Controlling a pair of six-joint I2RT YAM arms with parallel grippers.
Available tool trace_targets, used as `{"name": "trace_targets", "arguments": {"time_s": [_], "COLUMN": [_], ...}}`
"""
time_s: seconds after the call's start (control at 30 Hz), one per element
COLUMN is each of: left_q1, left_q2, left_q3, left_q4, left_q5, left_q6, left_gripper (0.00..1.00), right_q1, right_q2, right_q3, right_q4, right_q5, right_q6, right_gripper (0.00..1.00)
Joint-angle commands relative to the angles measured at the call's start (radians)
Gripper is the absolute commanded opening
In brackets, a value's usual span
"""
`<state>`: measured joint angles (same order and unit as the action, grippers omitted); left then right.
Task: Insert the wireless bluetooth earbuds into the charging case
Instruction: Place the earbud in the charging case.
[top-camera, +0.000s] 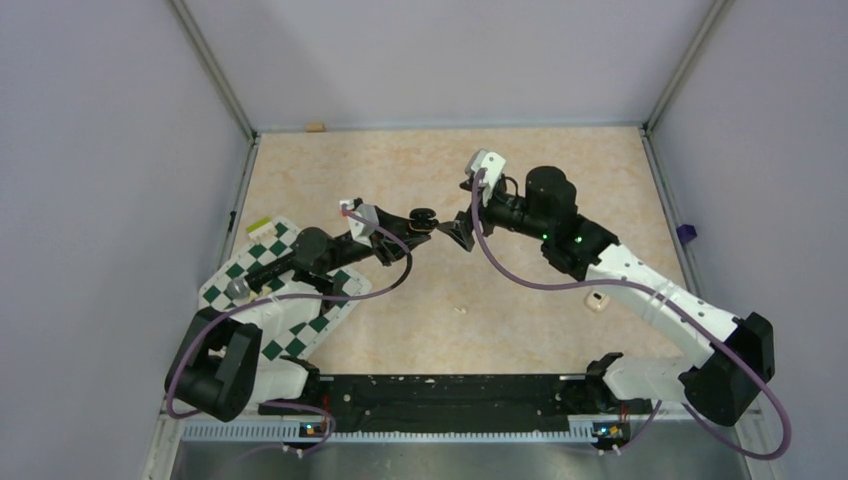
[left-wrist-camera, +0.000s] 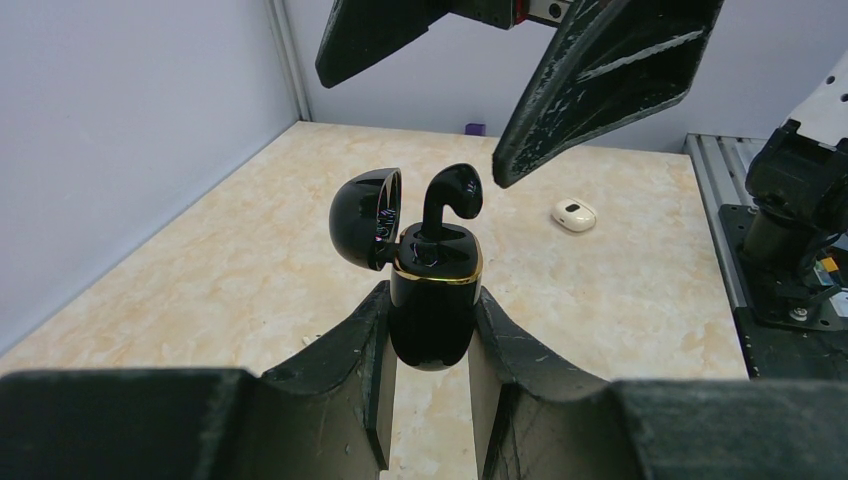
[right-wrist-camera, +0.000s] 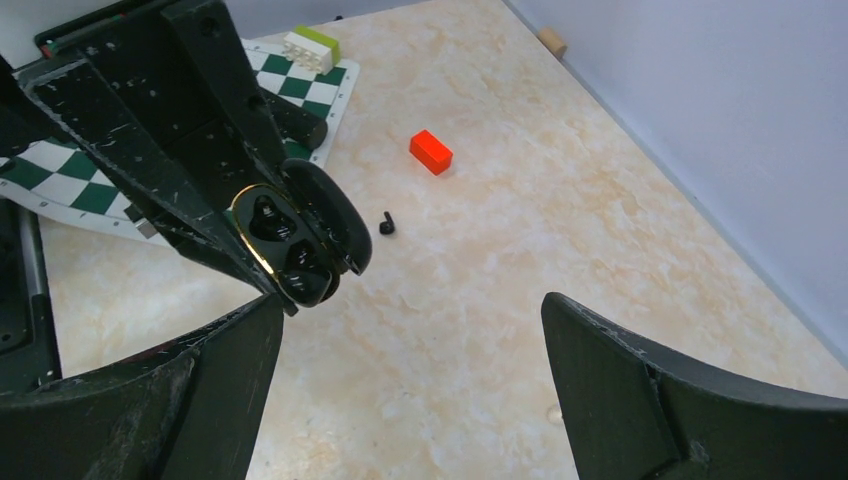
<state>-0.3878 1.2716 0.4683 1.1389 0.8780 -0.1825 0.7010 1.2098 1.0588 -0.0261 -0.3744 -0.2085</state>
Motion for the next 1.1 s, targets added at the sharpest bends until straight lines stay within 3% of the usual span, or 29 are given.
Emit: {"name": "trace_targets", "arguments": {"time_s": [0.0, 0.7, 1.07], "left_q1": [0.001, 0.001, 0.002], "left_q2": [-0.022, -0.026, -0.032], "left_q3": [0.0, 0.006, 0.016], "left_q4": [0.031, 0.026, 0.015], "left_q5": [0.017, 0.034, 0.047], "left_q6": [0.005, -0.003, -0.011], "left_gripper": [0.0, 0.0, 0.0], "right_q1": [0.019, 0.058, 0.048], "right_q2": [0.002, 0.037, -0.021], "right_q3": [0.015, 0.034, 0.1], "right_q4": [0.075, 0.063, -0.01], "right_q5": [0.087, 0.09, 0.045], "right_q6": [0.015, 0.016, 0.038], "right_gripper": [0.99, 0.99, 0.99]}}
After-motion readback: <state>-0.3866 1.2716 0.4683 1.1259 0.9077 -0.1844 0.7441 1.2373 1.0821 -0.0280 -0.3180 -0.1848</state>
